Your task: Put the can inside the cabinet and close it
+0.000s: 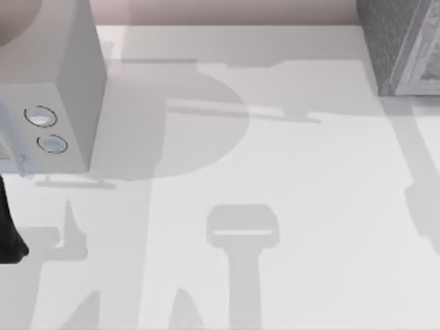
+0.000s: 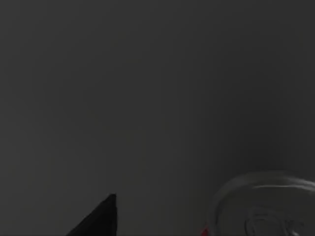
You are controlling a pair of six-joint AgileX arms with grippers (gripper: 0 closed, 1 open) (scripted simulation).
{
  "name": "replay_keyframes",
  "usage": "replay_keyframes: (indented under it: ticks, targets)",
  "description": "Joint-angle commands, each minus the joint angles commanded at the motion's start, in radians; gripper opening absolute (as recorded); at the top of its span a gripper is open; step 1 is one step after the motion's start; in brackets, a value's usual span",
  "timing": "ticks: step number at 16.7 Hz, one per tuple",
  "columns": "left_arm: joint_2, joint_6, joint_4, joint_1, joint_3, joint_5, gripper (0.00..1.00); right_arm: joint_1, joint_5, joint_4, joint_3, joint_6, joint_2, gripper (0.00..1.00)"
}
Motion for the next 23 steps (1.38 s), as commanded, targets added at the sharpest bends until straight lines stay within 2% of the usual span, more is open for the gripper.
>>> replay_keyframes:
  ticks: [4,8,11,18,23]
  targets:
    - [0.0,0.0,0.0,0.0,0.0,0.0,1.0,-0.006,-0.031,0.084,-0.184,-0.019,-0.174,1.0]
    - [0.0,0.0,0.0,0.0,0.0,0.0,1.0,-0.021,-0.069,0.206,-0.535,-0.045,-0.486,1.0]
    - [0.0,0.0,0.0,0.0,0.0,0.0,1.0,-0.036,-0.095,0.306,-0.901,-0.061,-0.77,1.0]
    - [0.0,0.0,0.0,0.0,0.0,0.0,1.0,-0.07,-0.13,0.518,-1.906,-0.064,-1.443,1.0]
    - [0.0,0.0,0.0,0.0,0.0,0.0,1.0,-0.089,-0.129,0.617,-2.434,-0.042,-1.827,1.0]
